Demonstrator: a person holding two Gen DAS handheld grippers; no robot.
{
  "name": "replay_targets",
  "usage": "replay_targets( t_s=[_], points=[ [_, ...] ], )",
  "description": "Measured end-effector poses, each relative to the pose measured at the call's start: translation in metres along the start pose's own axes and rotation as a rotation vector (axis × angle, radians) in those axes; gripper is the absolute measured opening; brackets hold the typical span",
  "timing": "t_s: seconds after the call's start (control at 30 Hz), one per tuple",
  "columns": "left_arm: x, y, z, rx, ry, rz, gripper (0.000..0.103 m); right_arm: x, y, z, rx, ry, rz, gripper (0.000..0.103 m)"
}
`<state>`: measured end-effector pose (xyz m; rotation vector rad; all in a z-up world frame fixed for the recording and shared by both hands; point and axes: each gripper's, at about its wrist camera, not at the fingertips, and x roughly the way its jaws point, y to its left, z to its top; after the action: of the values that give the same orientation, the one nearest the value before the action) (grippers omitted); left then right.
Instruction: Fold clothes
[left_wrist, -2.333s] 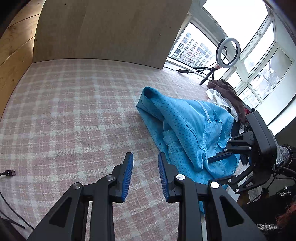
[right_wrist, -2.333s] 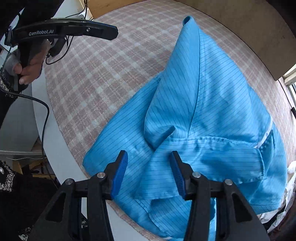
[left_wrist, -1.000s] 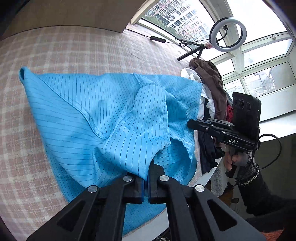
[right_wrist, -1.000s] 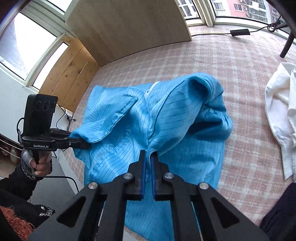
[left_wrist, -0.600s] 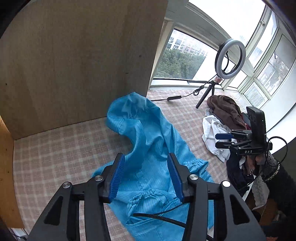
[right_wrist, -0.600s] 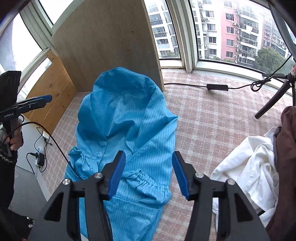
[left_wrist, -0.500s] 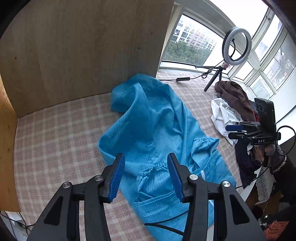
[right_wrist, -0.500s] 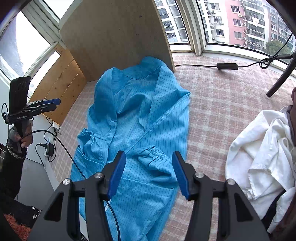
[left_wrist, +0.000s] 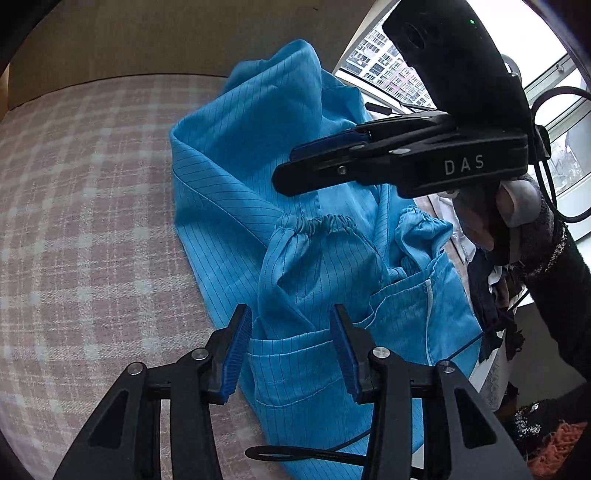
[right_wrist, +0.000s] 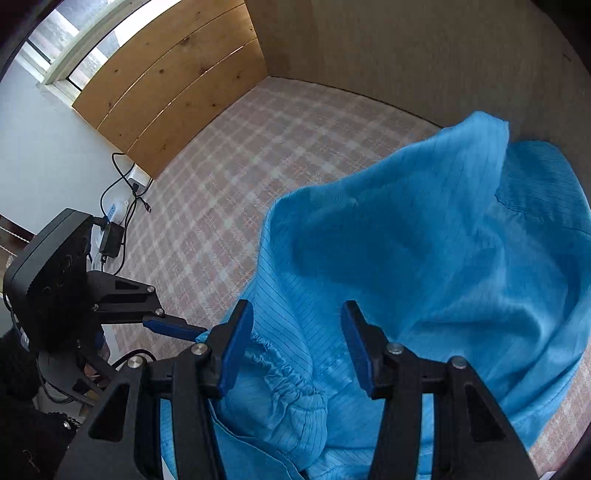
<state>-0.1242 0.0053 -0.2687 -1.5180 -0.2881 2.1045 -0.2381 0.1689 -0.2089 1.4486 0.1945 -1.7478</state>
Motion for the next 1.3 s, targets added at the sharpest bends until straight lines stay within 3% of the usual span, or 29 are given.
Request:
replay_targets(
  t_s=[0.1, 0.13, 0.17, 0.2, 0.3, 0.43, 0.47, 0.57, 0.67, 0.7, 0.8, 0.93, 1.03, 1.1, 1.13, 1.17, 1.2, 1.23, 1.27, 1.3],
  points=[
    [0.003, 0.004, -0.004, -0.029, -0.012, -0.021, 0.041, 0.031, 0.014, 0.005, -0.07, 0.051, 0.029, 0.049],
    [0.003, 0.004, -0.005, -0.031, -0.009, -0.024, 0.041, 0.038, 0.015, 0.003, -0.084, 0.08, 0.013, 0.042],
    [0.004, 0.004, -0.006, -0.033, -0.006, -0.028, 0.041, 0.044, 0.014, 0.001, -0.095, 0.112, -0.01, 0.012],
    [0.002, 0.004, -0.006, -0.031, -0.008, -0.031, 0.041, 0.043, 0.007, -0.004, -0.06, 0.128, 0.017, 0.004],
    [-0.013, 0.004, -0.001, 0.006, -0.062, -0.007, 0.041, 0.026, -0.024, -0.022, 0.039, 0.109, 0.035, 0.004],
    [-0.003, 0.022, 0.029, -0.006, -0.072, 0.062, 0.042, -0.005, -0.019, -0.026, 0.005, 0.066, 0.054, 0.018],
    [0.001, 0.029, 0.039, -0.011, -0.075, 0.072, 0.042, -0.016, -0.019, -0.026, -0.003, 0.038, 0.043, 0.024],
    [0.011, 0.042, 0.07, -0.01, -0.067, 0.071, 0.042, -0.058, -0.028, -0.029, 0.016, -0.062, -0.029, 0.029],
    [0.008, 0.044, 0.103, 0.013, -0.081, 0.056, 0.042, -0.104, -0.068, -0.04, 0.109, -0.176, -0.209, 0.06],
    [0.005, 0.042, 0.115, 0.026, -0.086, 0.042, 0.042, -0.117, -0.086, -0.044, 0.149, -0.206, -0.266, 0.061],
    [0.0, 0.031, 0.157, 0.063, -0.076, -0.01, 0.047, -0.147, -0.153, -0.05, 0.317, -0.269, -0.29, 0.061],
    [0.021, -0.005, 0.205, 0.103, -0.017, -0.083, 0.058, -0.141, -0.211, -0.032, 0.441, -0.287, -0.2, 0.061],
    [0.047, -0.025, 0.214, 0.157, 0.056, -0.037, 0.062, -0.107, -0.22, -0.012, 0.421, -0.249, -0.111, 0.061],
    [0.061, -0.024, 0.218, 0.147, 0.067, 0.004, 0.062, -0.085, -0.221, -0.002, 0.384, -0.205, -0.126, 0.061],
    [0.067, -0.021, 0.219, 0.133, 0.066, 0.026, 0.057, -0.077, -0.221, 0.002, 0.362, -0.196, -0.161, 0.061],
    [0.073, -0.018, 0.221, 0.118, 0.064, 0.048, 0.042, -0.071, -0.221, 0.003, 0.349, -0.197, -0.155, 0.059],
    [0.078, -0.015, 0.222, 0.109, 0.061, 0.071, 0.029, -0.066, -0.221, 0.003, 0.341, -0.2, -0.135, 0.04],
    [0.079, -0.013, 0.221, 0.104, 0.051, 0.087, 0.004, -0.068, -0.218, 0.0, 0.339, -0.213, -0.123, 0.023],
    [0.076, -0.012, 0.219, 0.098, 0.035, 0.092, 0.001, -0.072, -0.214, -0.004, 0.34, -0.229, -0.114, 0.004],
    [0.069, -0.014, 0.213, 0.113, -0.001, 0.099, 0.001, -0.076, -0.21, -0.009, 0.34, -0.245, -0.104, 0.004]
  ],
)
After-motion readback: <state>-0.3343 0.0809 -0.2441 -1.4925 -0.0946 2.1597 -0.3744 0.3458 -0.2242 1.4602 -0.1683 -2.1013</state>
